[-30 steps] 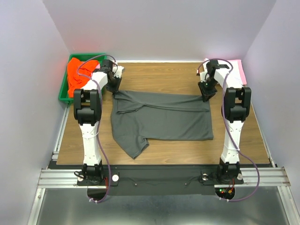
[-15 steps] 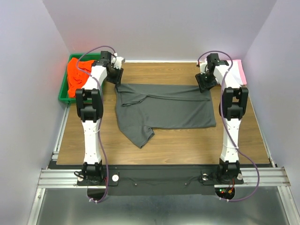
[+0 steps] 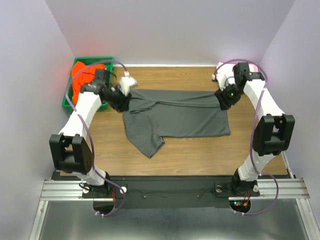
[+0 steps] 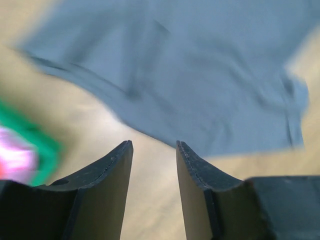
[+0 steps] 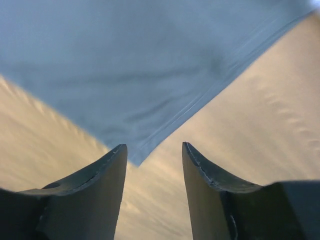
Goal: Fold and stack the t-shirts
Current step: Fold the tshirt
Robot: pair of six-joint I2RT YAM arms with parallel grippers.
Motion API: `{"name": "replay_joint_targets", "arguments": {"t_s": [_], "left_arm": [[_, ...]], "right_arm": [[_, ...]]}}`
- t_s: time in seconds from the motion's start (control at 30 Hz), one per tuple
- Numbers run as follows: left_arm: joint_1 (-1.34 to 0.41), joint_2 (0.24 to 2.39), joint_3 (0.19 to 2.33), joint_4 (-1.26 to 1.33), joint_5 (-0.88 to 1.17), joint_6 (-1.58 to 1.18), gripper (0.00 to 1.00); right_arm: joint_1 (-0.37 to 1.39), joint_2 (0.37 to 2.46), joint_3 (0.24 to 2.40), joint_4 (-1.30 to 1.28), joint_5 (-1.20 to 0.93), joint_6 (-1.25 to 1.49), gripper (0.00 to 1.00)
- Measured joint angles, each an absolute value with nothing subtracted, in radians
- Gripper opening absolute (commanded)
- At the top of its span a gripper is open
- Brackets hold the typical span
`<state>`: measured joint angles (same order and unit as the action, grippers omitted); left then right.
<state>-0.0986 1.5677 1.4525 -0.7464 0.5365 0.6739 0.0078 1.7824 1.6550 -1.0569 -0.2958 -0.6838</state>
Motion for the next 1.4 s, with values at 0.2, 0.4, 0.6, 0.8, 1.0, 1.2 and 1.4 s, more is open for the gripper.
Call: {"name": "replay_joint_targets", "arguments": {"t_s": [0.2,0.4,0.6,0.8,1.0,1.2,1.4], "left_arm": [[-0.235,1.46,1.084,-0.765,0.531,0.809,0.5],[-0.352,1.383,0.888,-0.71,0.495,0.829,0.51],[-0.363,1.385,0.843,-0.629,0.422,0.831,0.51],[-0.363,1.429,0.843,-0.562,0.367,0.838,0.51],[-0.363,1.476,0.843,-0.533,0.364,0.84,0.49],[-0.376,1.511,0.834,-0.508,0.363,0.845,0.35],[-0.379,1.524,0.832,-0.48,0.349,0.856,0.07]], "right_arm": [[0.008,1.747,1.341,-1.036,-0.233,-0.842,0.51],[0.008,1.707,1.187,-0.991,-0.182,-0.93,0.5],[0.009,1.671,1.131,-0.925,-0.155,-0.968,0.5],[0.015,1.672,1.085,-0.868,-0.136,-0.981,0.49],[0.021,1.692,1.061,-0.827,-0.124,-0.984,0.47],[0.027,1.697,1.044,-0.802,-0.112,-0.992,0.45],[0.028,1.697,1.039,-0.788,-0.099,-0.997,0.26]]}}
